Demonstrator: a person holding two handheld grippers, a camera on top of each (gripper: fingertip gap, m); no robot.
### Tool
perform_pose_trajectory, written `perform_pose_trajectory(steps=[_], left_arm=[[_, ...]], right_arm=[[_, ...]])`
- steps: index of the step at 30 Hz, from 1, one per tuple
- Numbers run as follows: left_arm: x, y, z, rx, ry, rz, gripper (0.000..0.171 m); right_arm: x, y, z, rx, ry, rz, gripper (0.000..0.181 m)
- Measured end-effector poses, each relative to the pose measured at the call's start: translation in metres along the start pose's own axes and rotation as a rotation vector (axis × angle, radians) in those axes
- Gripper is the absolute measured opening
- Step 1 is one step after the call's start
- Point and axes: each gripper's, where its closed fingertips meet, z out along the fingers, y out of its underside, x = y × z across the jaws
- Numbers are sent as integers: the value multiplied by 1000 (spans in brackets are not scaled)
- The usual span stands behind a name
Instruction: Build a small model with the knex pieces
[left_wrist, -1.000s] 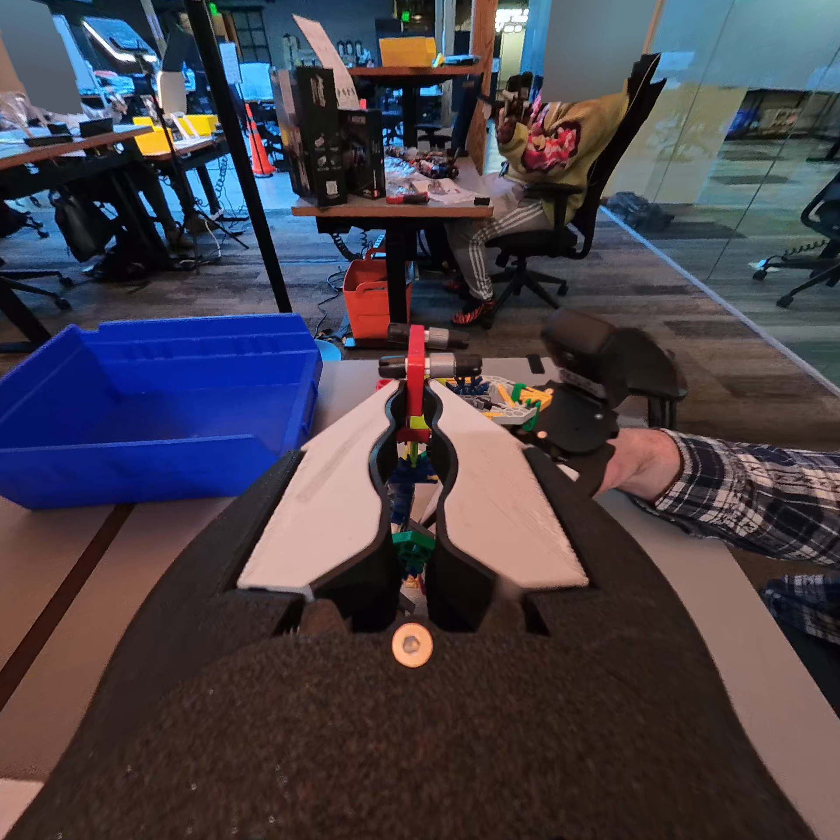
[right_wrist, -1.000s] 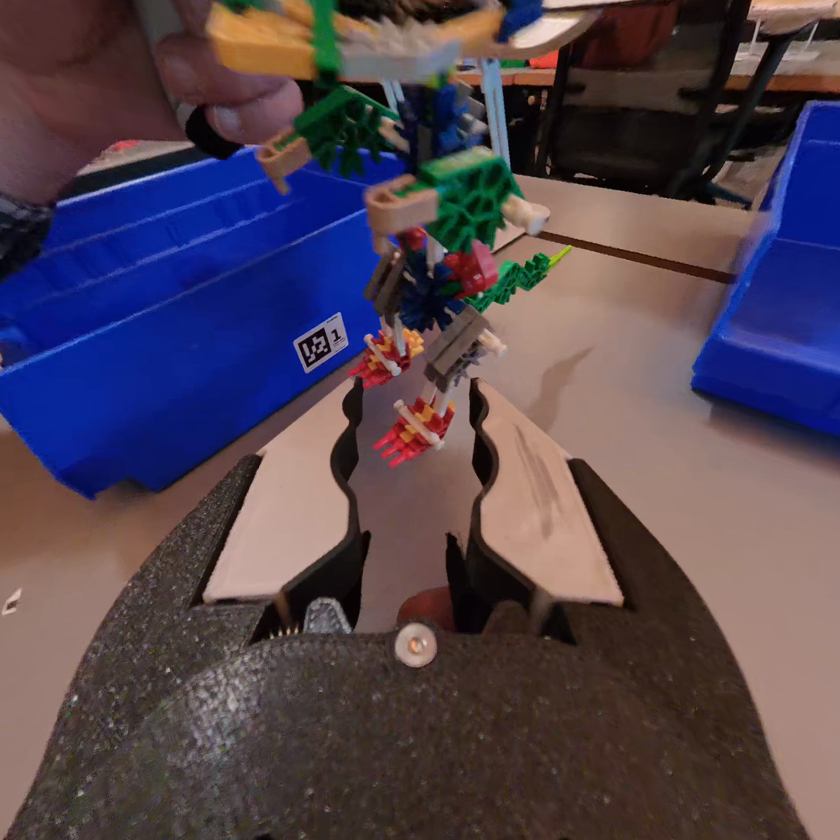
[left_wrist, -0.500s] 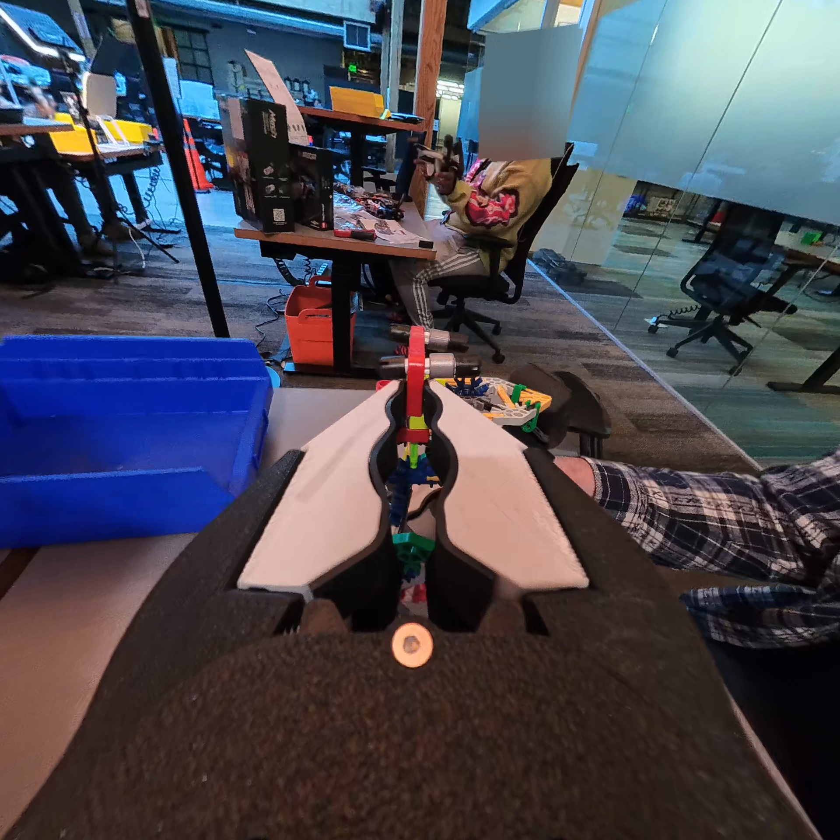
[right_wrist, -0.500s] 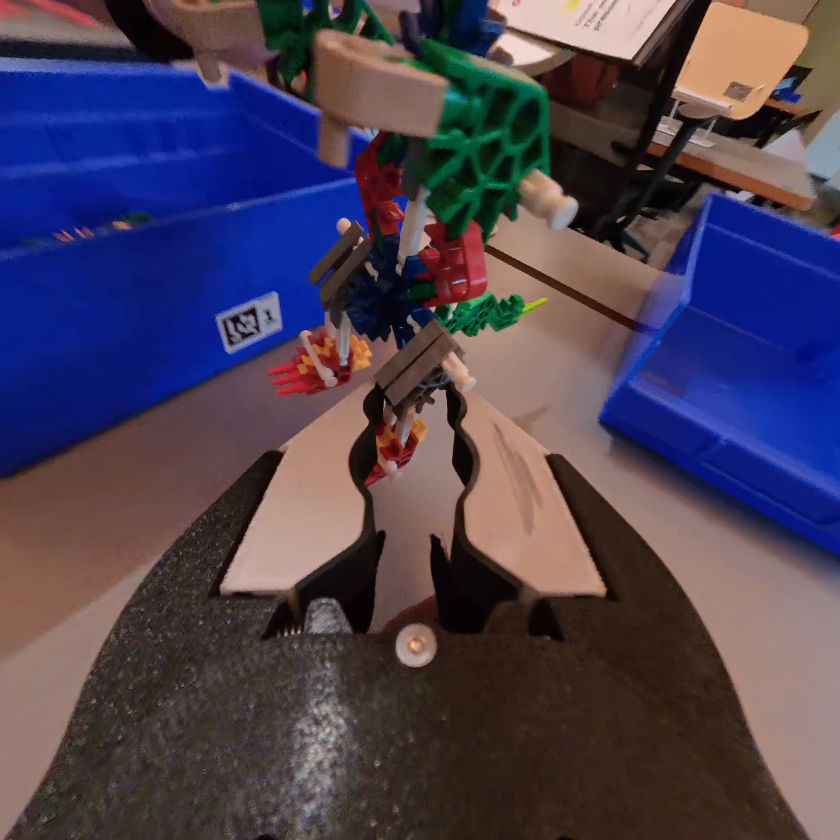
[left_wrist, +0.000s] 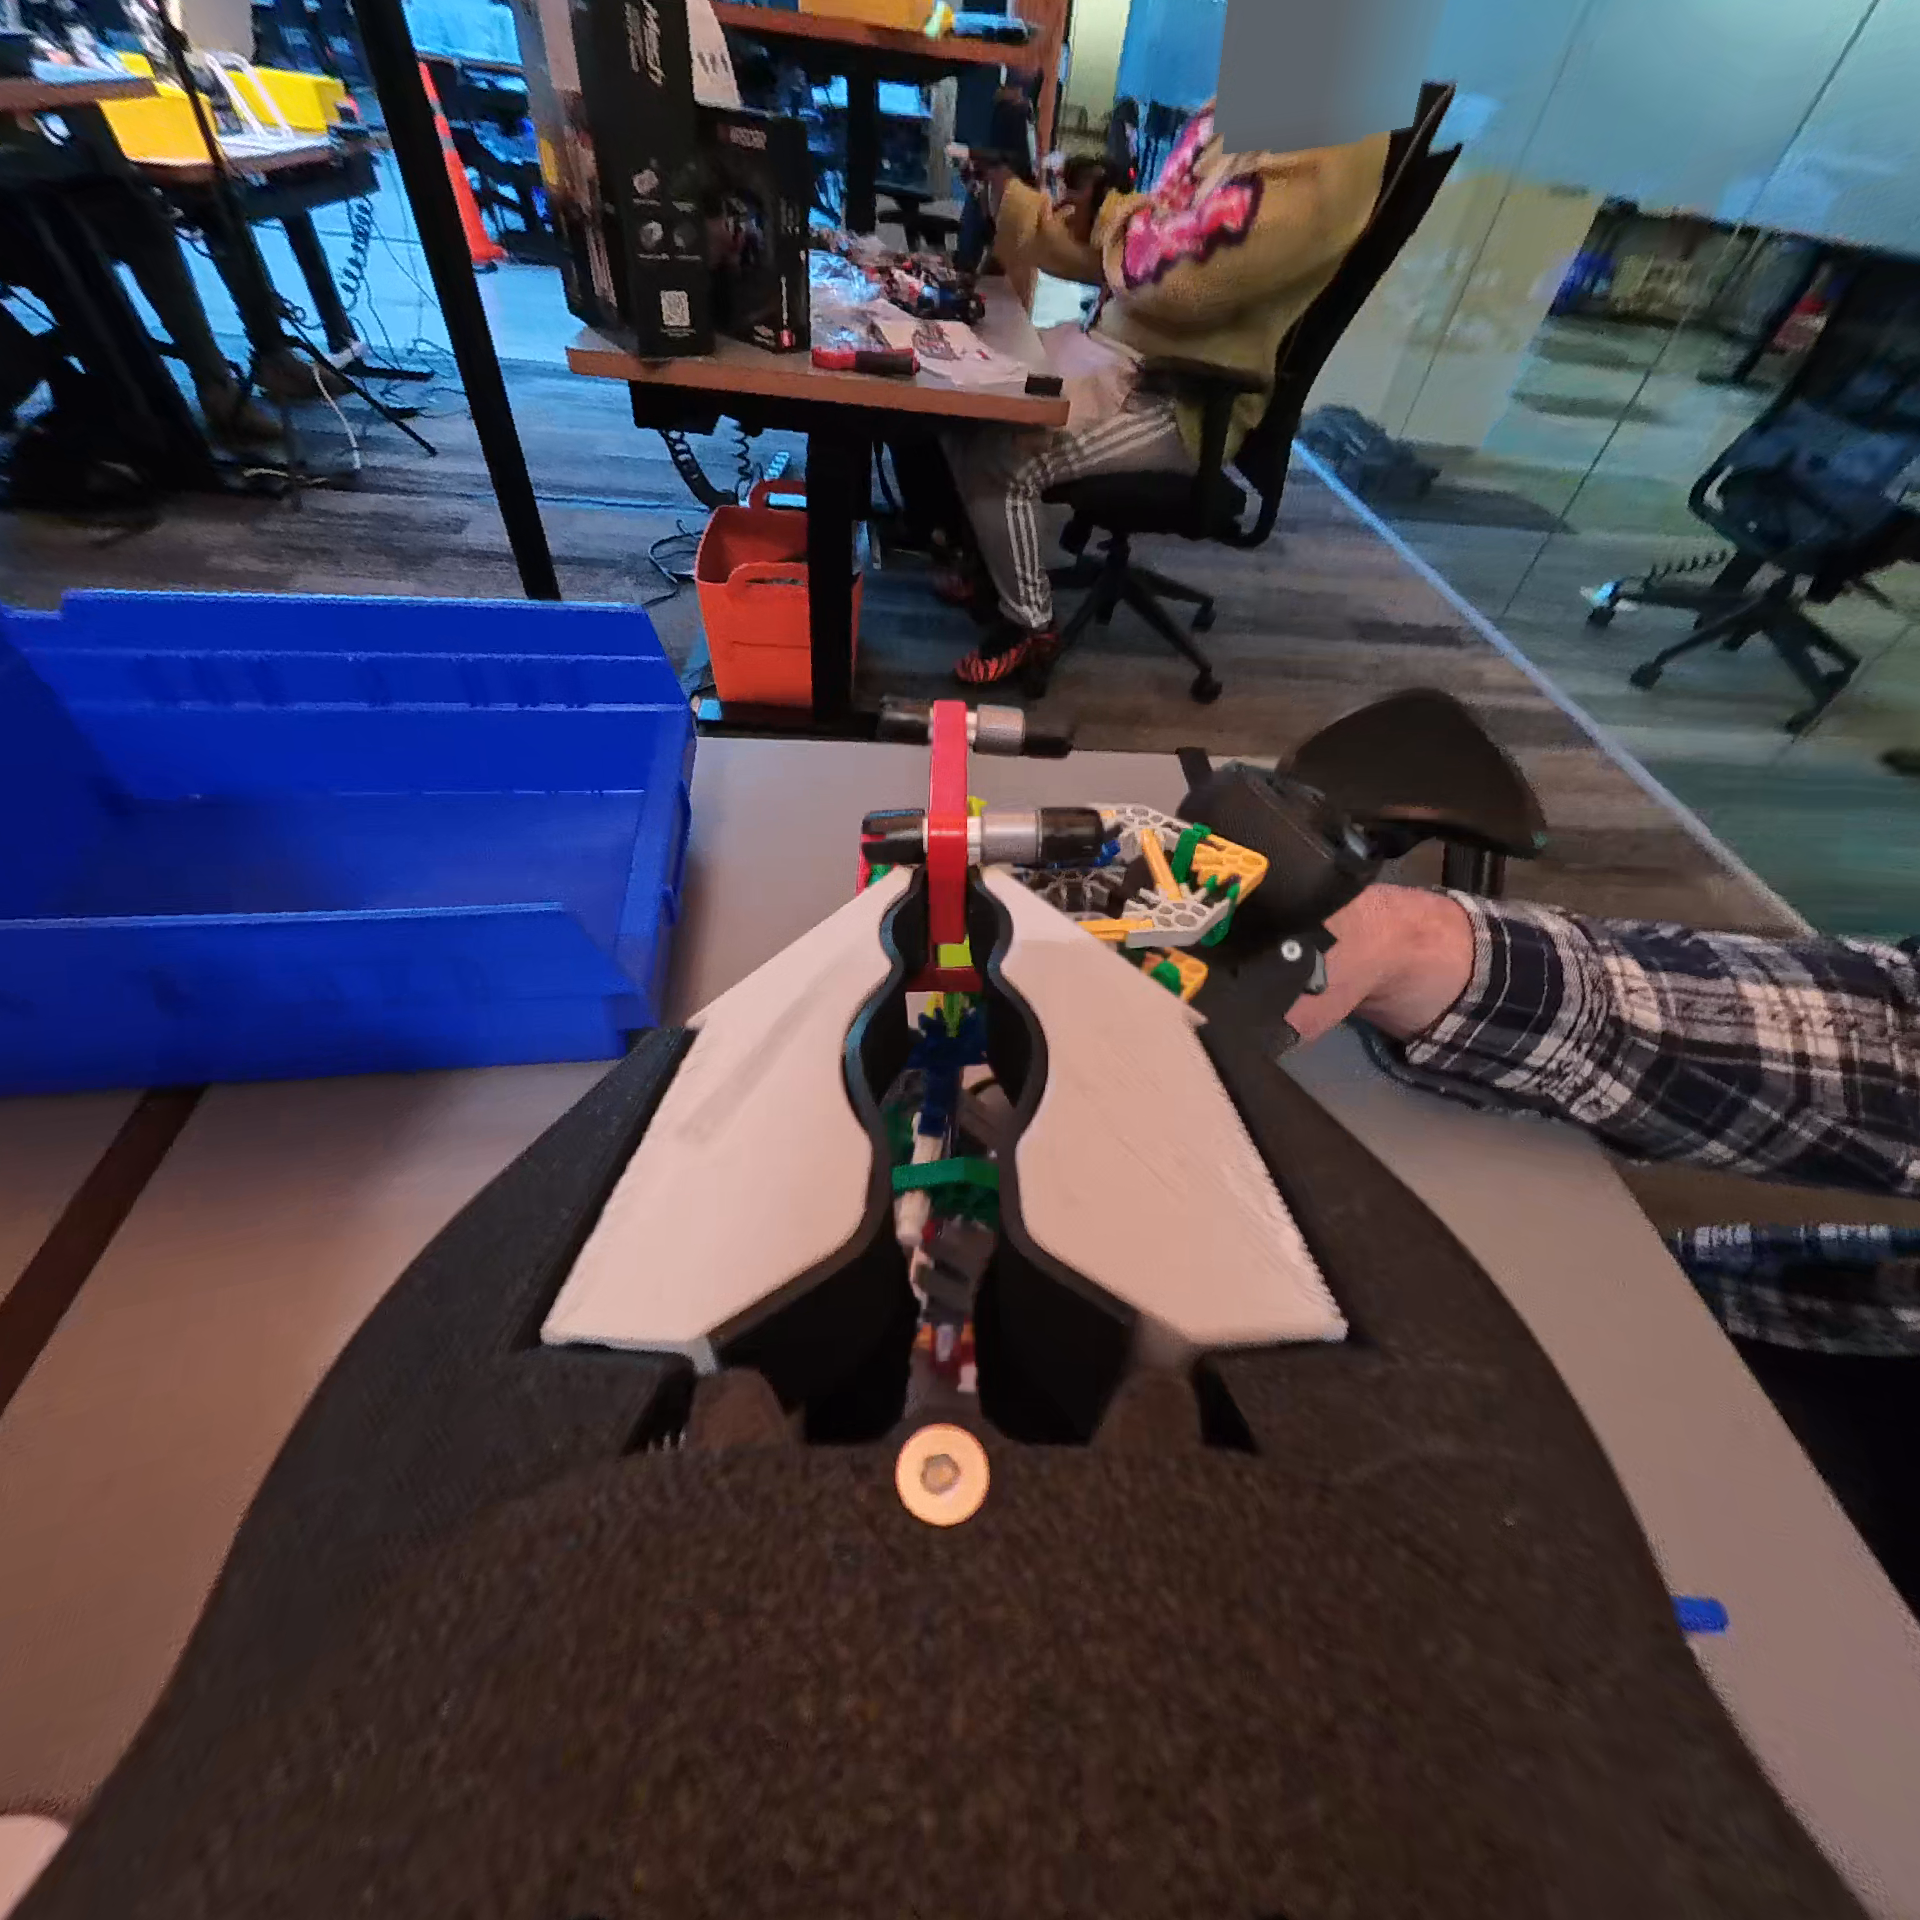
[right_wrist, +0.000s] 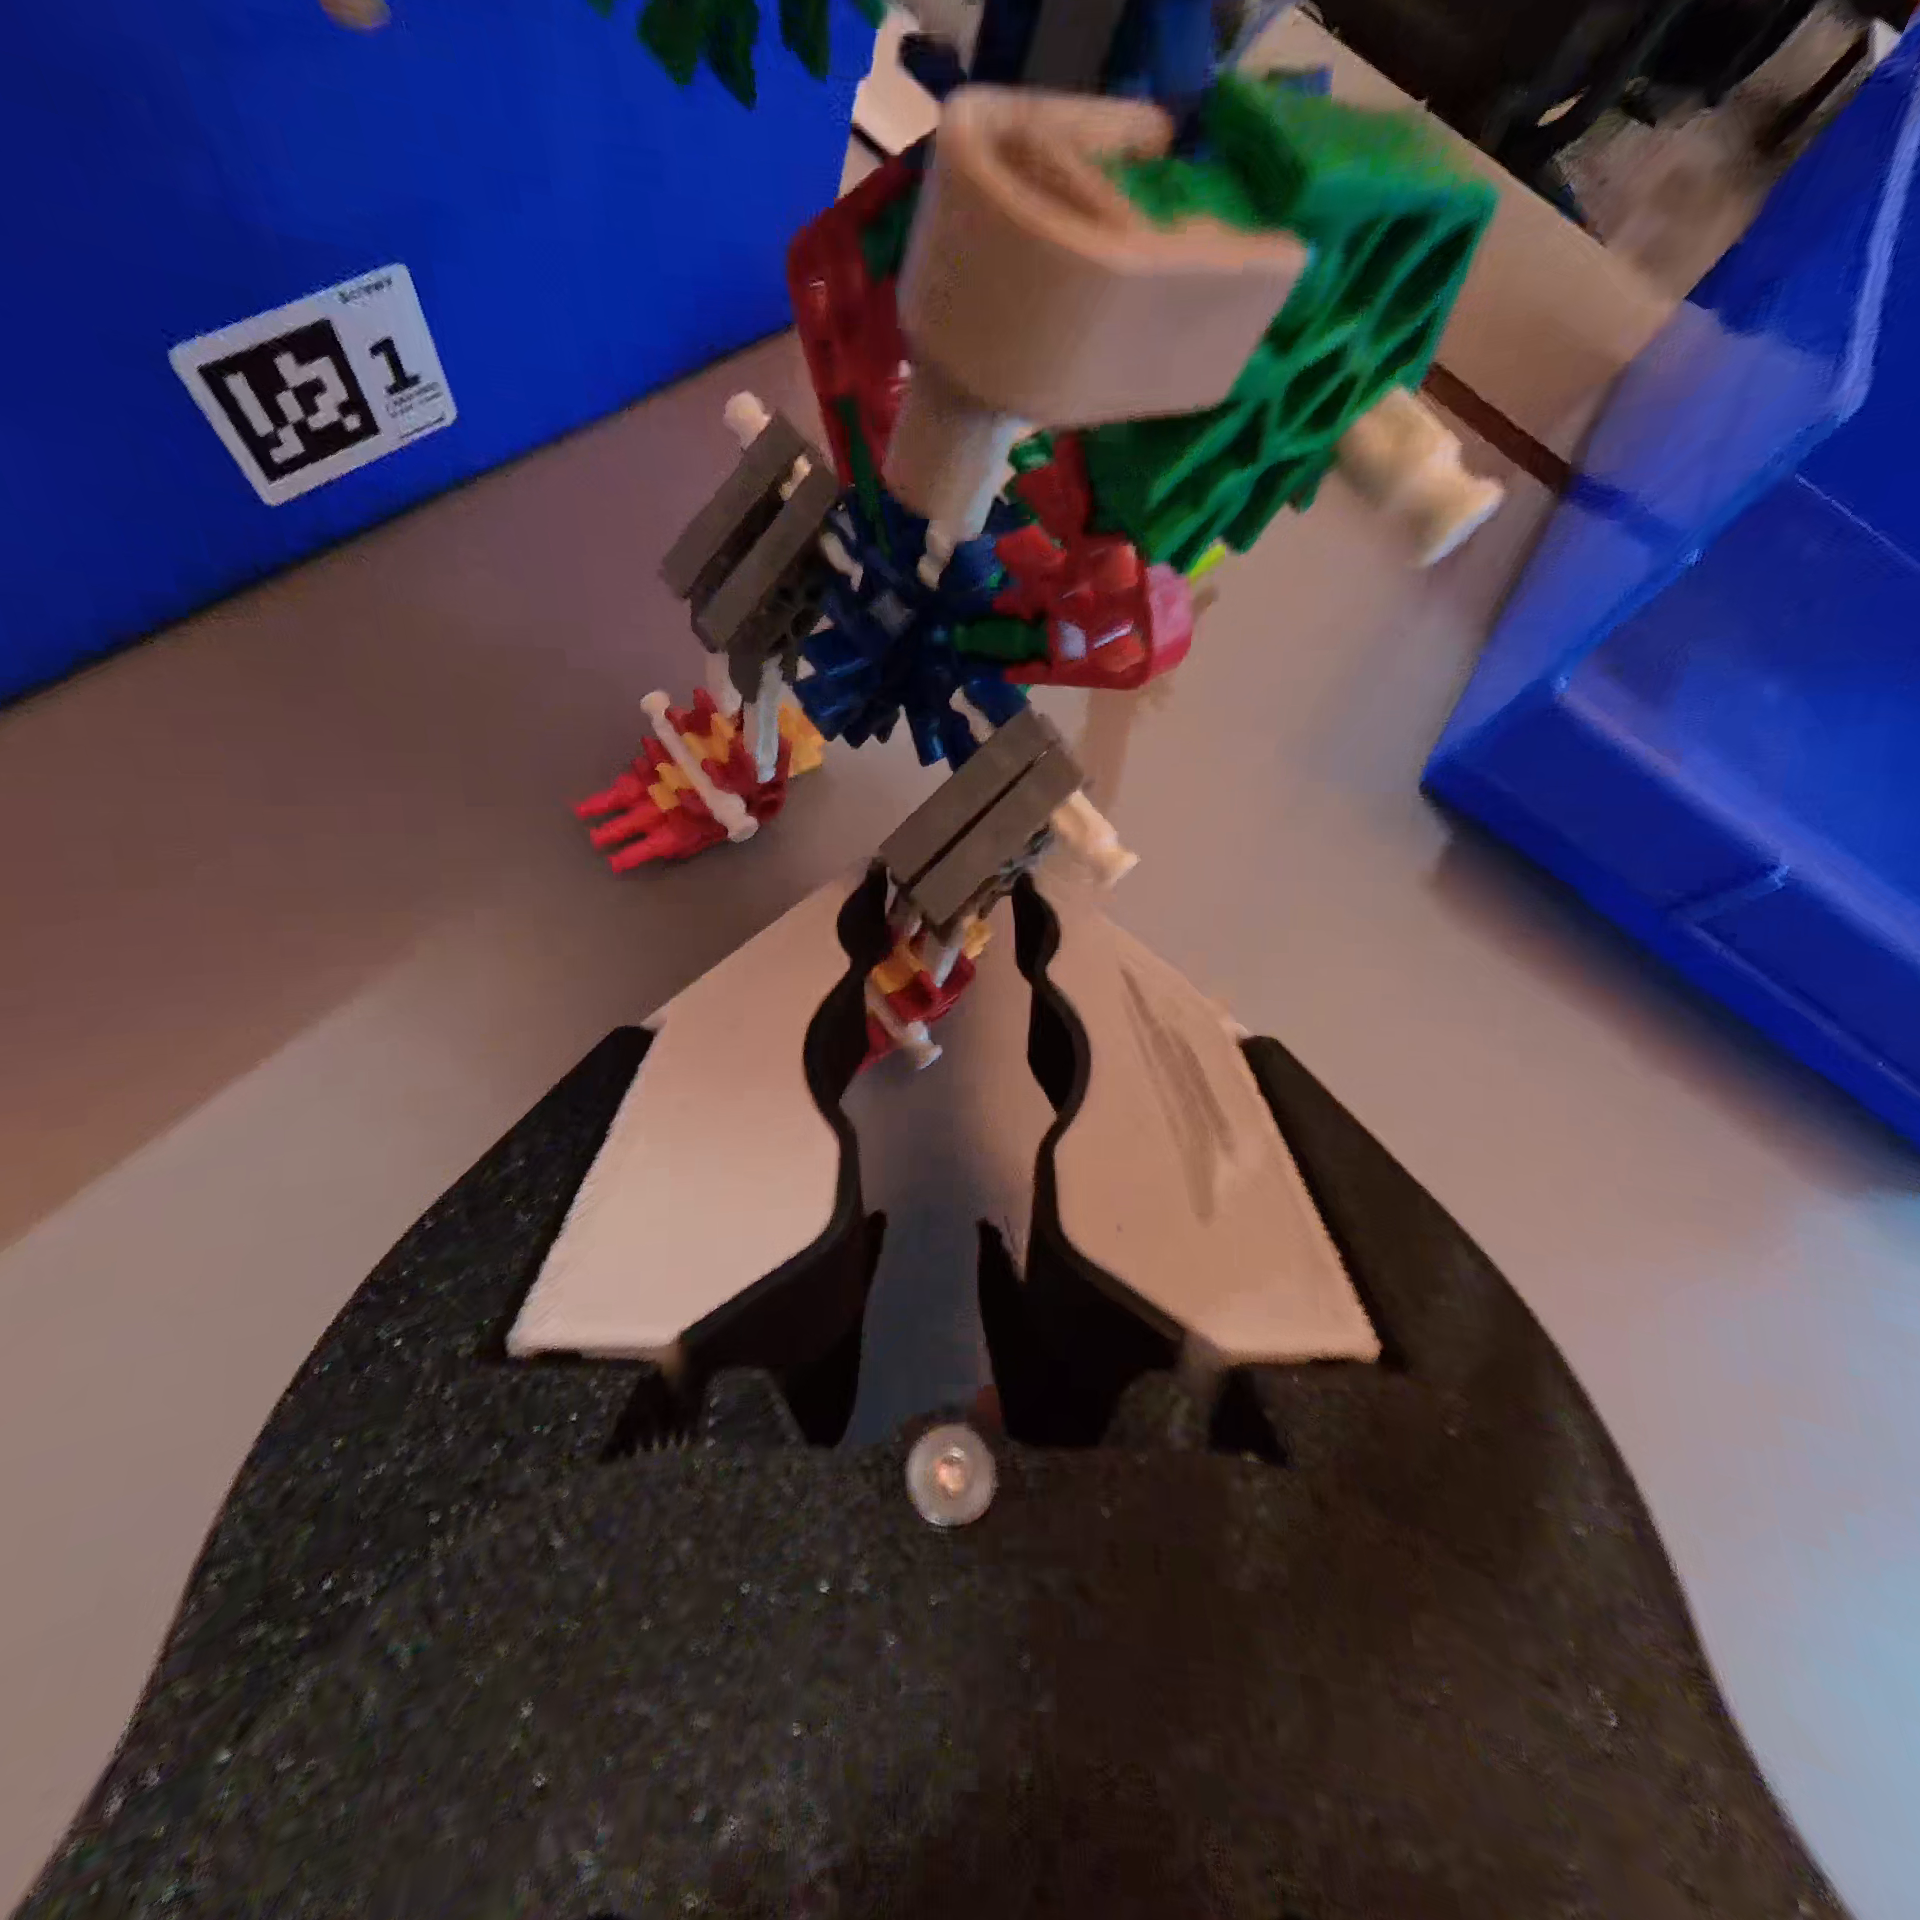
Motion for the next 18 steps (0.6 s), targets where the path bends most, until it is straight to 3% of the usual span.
perform_pose_trajectory(steps=[6,16,17,18], left_arm=[[0,1,0,-18,15,16,5],[14,1,6,-34,21,99,5],[17,1,6,-37,38,104,5],[19,2,5,-38,47,110,5]], right_arm=[[3,2,-3,1,-1,31,36],[-5,7,-13,4,-50,28,37],[-7,8,-13,3,-63,33,43],[-12,9,-14,-3,-97,39,73]])
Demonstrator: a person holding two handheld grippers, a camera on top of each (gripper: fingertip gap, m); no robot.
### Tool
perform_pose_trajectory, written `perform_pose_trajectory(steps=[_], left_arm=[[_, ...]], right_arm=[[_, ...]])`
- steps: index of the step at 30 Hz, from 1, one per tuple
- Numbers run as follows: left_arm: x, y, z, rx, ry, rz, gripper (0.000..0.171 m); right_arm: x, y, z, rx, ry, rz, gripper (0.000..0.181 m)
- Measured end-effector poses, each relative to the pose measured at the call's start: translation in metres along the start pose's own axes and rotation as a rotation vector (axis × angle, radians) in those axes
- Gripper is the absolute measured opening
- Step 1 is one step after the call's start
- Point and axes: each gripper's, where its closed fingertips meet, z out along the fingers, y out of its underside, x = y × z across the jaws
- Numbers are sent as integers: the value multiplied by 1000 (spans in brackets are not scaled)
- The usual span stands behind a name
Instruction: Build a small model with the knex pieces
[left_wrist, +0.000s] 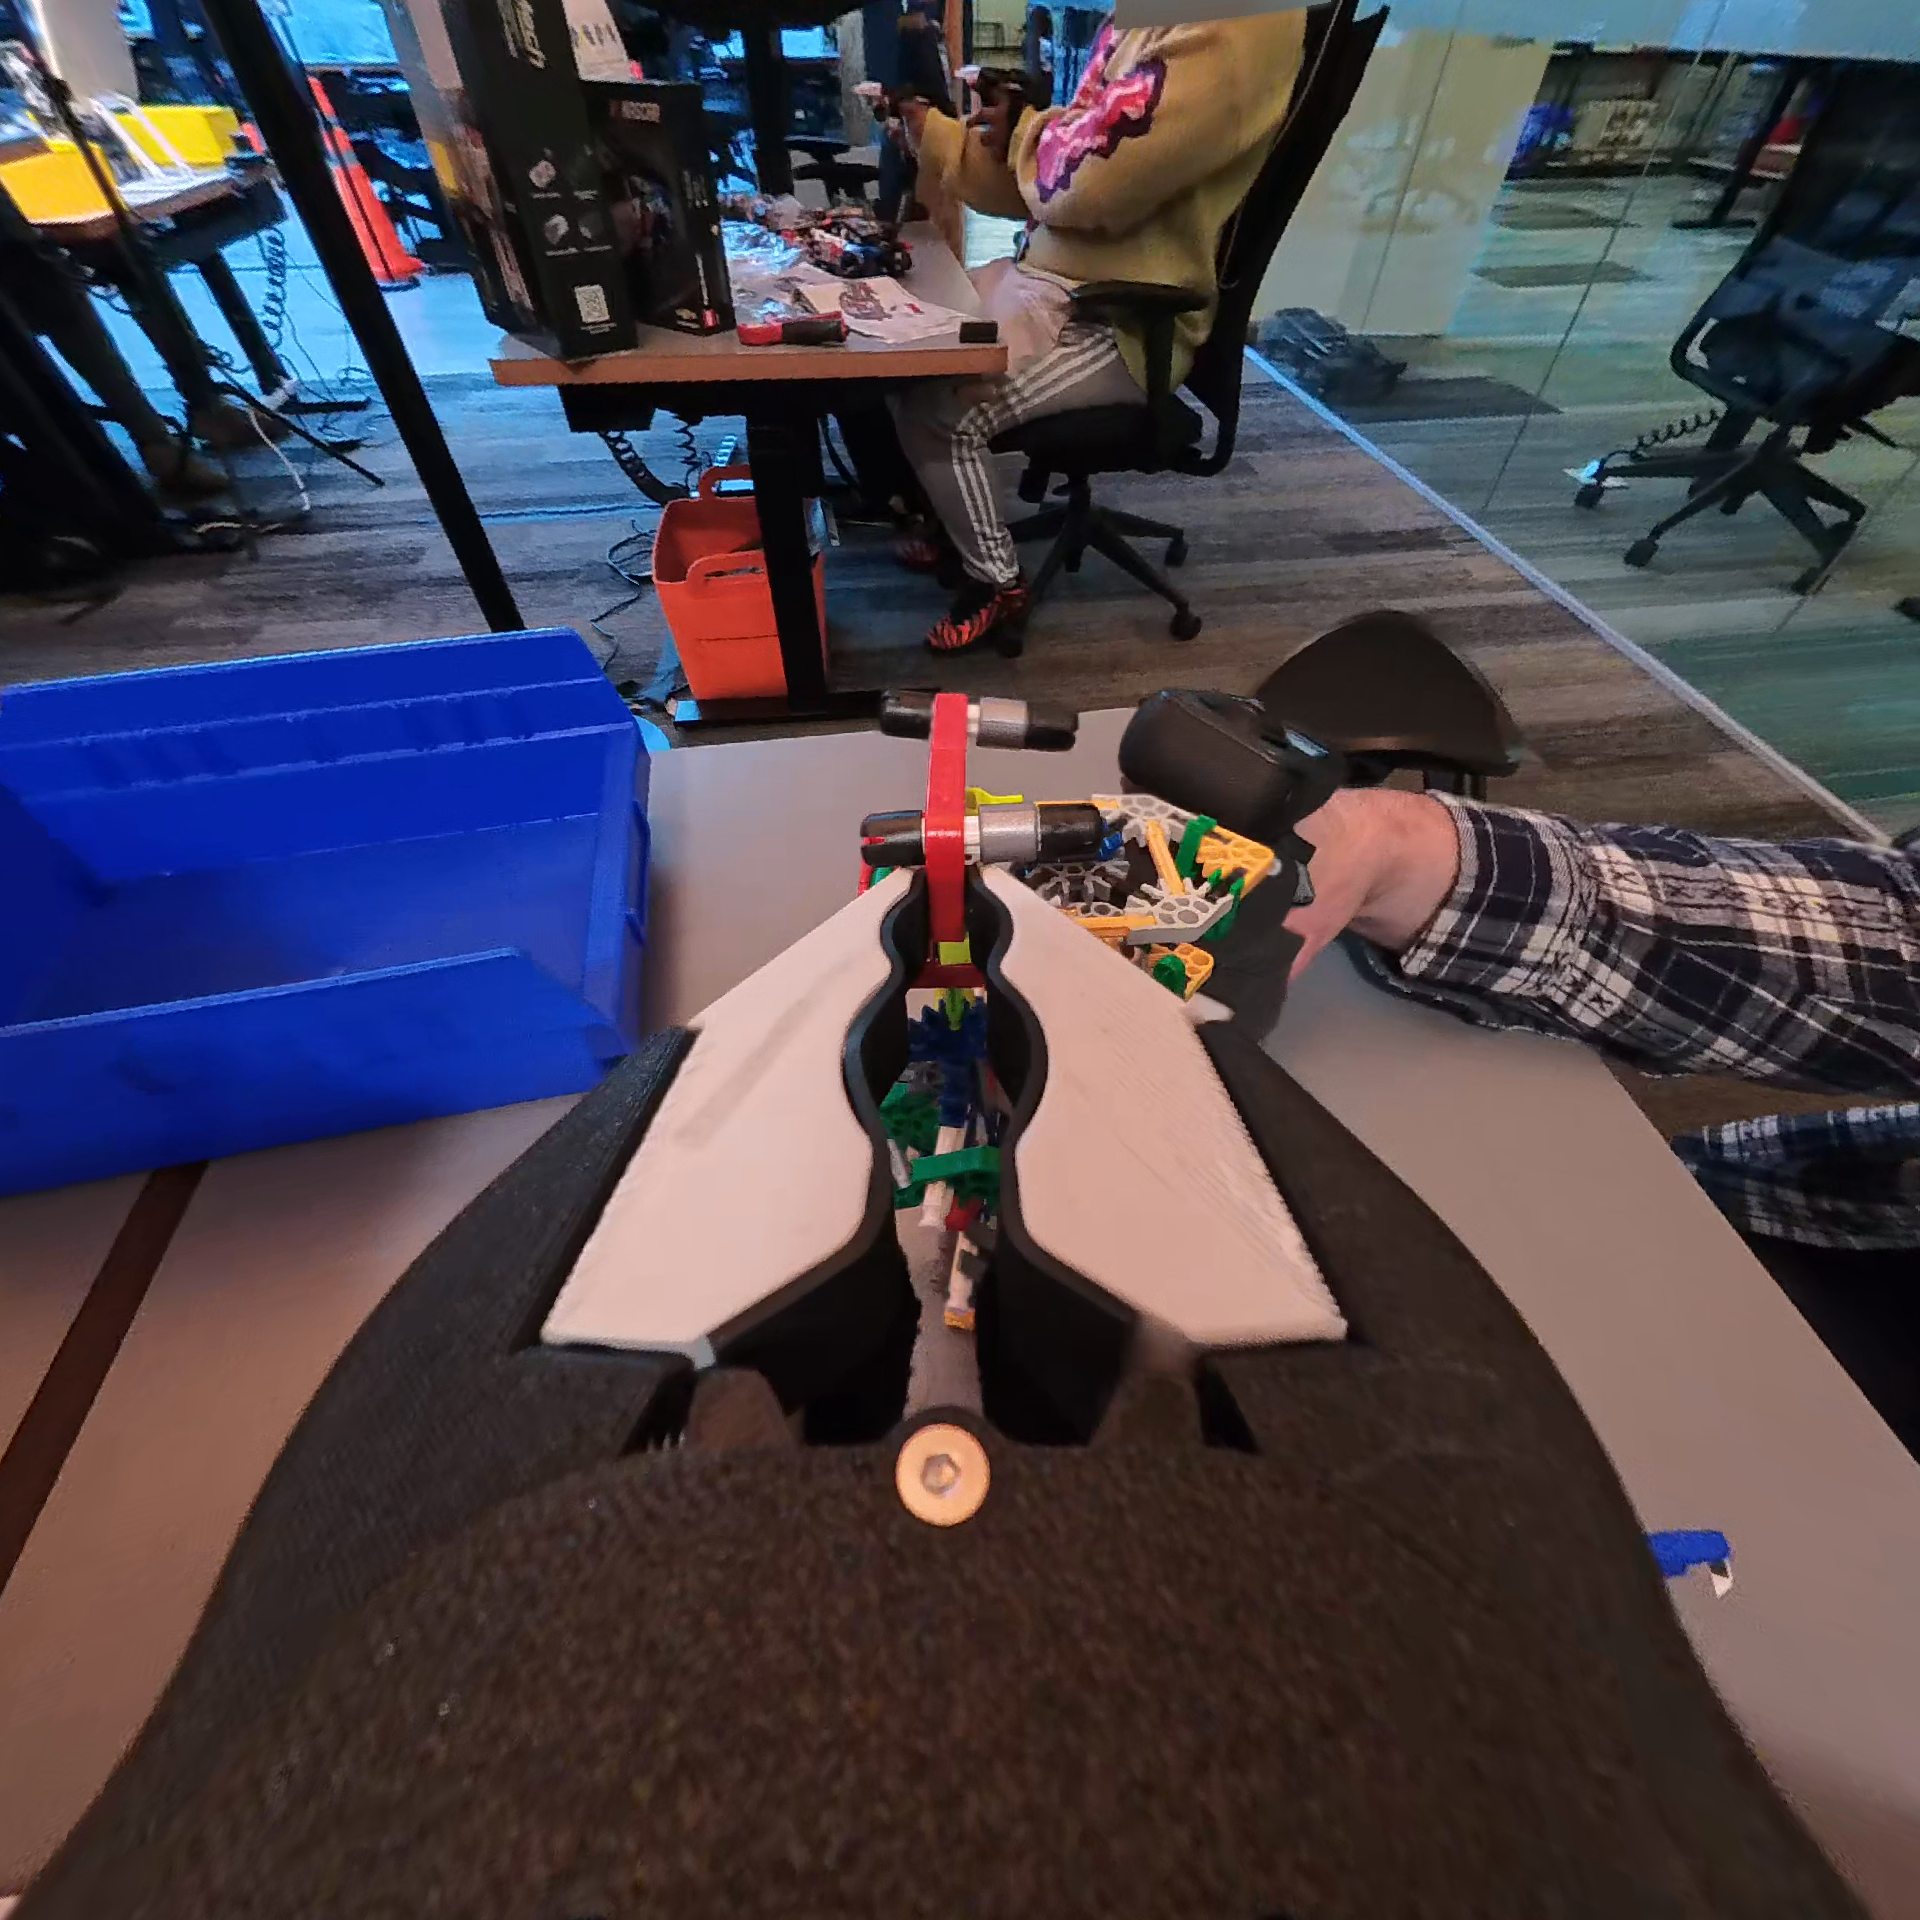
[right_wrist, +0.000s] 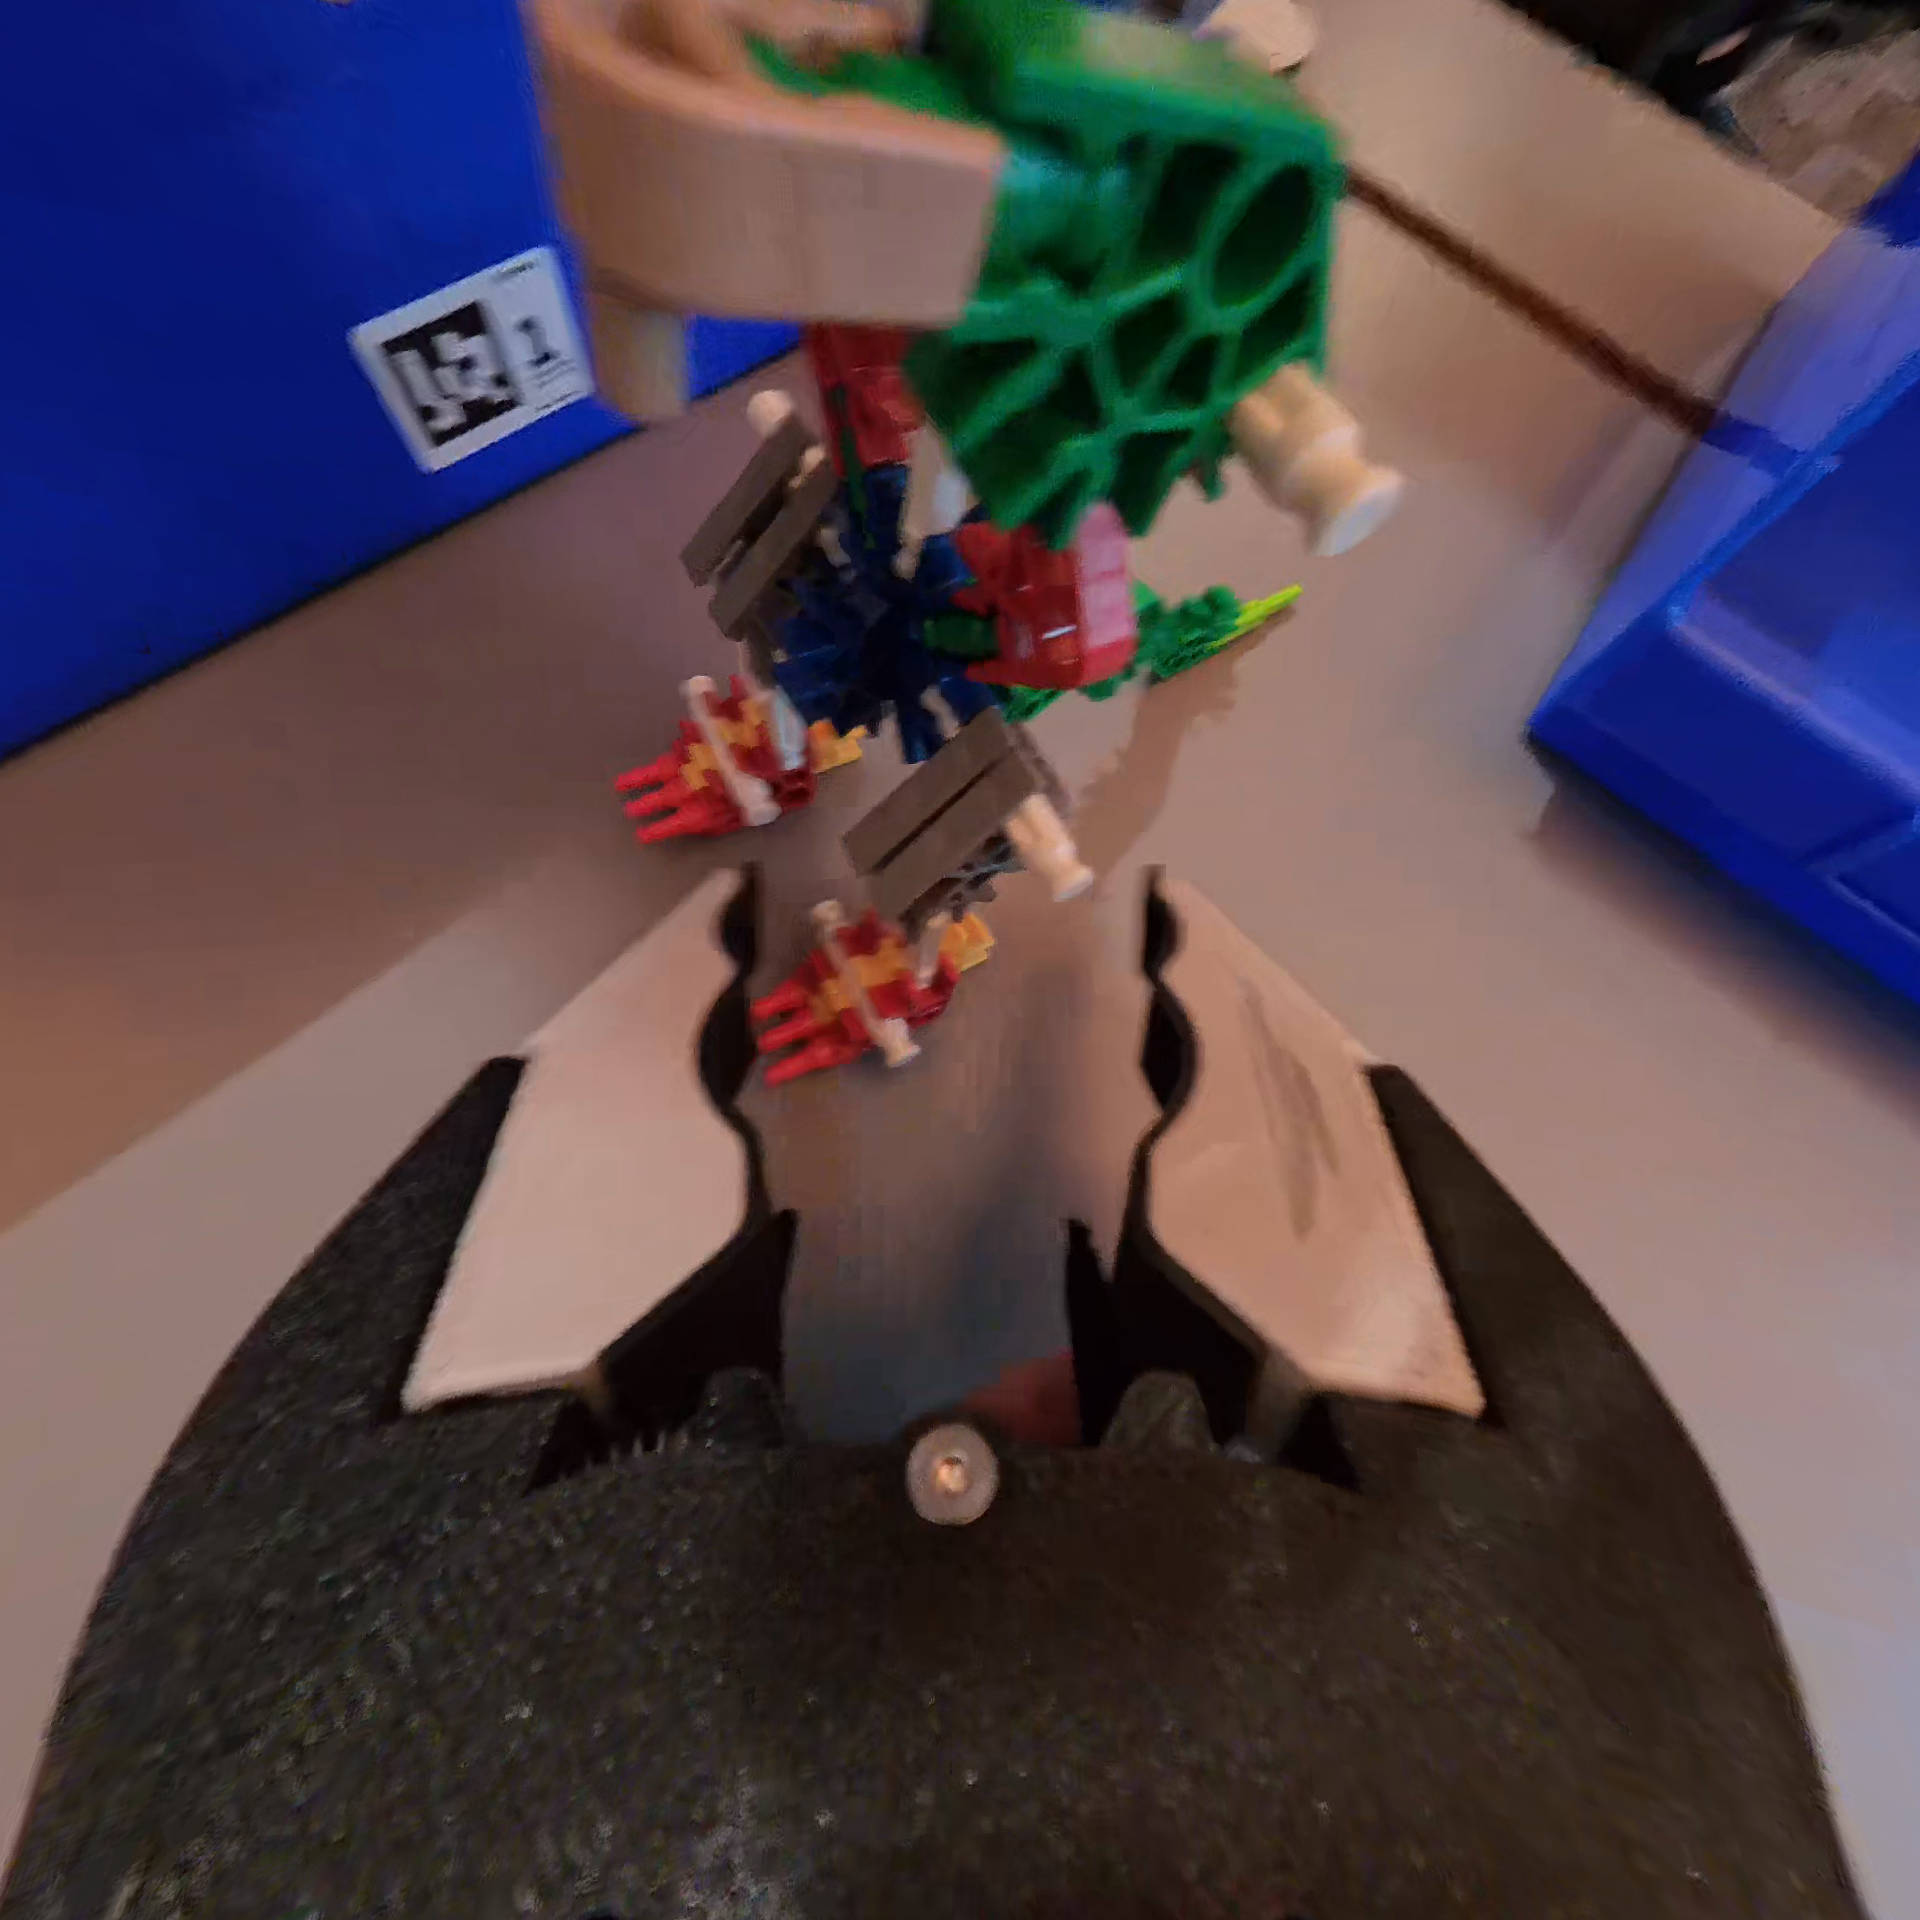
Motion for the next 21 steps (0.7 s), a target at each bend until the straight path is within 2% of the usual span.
perform_pose_trajectory(steps=[1,9,15,21], left_arm=[[-1,0,-1,-1,-5,2,5],[4,0,-5,9,5,7,5],[19,4,-6,-10,68,25,7],[13,6,-7,-38,10,52,12]], right_arm=[[-5,1,-1,-4,-32,8,78],[-4,2,-3,-1,-12,-48,25],[-4,1,-2,0,7,-66,25],[-3,1,-2,0,13,-62,25]])
